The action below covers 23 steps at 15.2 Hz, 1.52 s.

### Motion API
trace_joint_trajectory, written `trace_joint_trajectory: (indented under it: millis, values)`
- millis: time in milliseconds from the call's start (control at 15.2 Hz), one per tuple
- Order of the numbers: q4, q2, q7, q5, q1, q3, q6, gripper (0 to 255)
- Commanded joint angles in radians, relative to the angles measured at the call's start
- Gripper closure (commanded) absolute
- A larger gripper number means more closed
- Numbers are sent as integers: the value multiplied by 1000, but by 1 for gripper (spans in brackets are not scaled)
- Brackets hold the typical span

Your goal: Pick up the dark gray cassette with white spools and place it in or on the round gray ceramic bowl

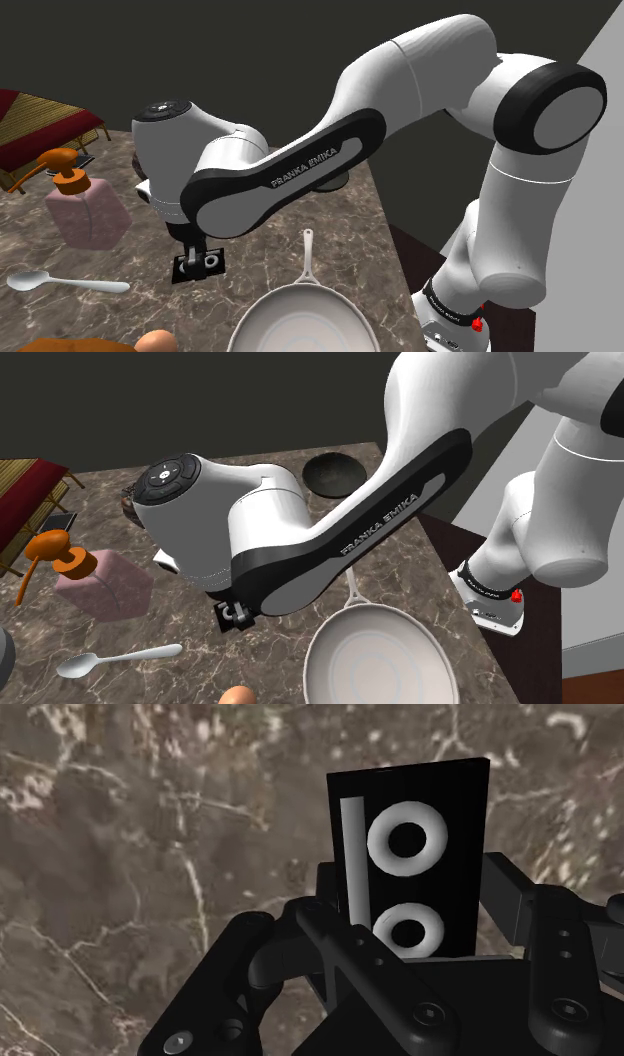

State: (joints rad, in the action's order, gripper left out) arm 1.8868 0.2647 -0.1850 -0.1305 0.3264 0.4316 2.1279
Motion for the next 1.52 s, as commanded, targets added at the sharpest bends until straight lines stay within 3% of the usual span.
trace_joint_trajectory:
  millis: [0,1452]
  values:
    - [-8,-7,-4,5,-2,1,-18,255]
    - [-212,-84,-35,50,-8,14,-291,255]
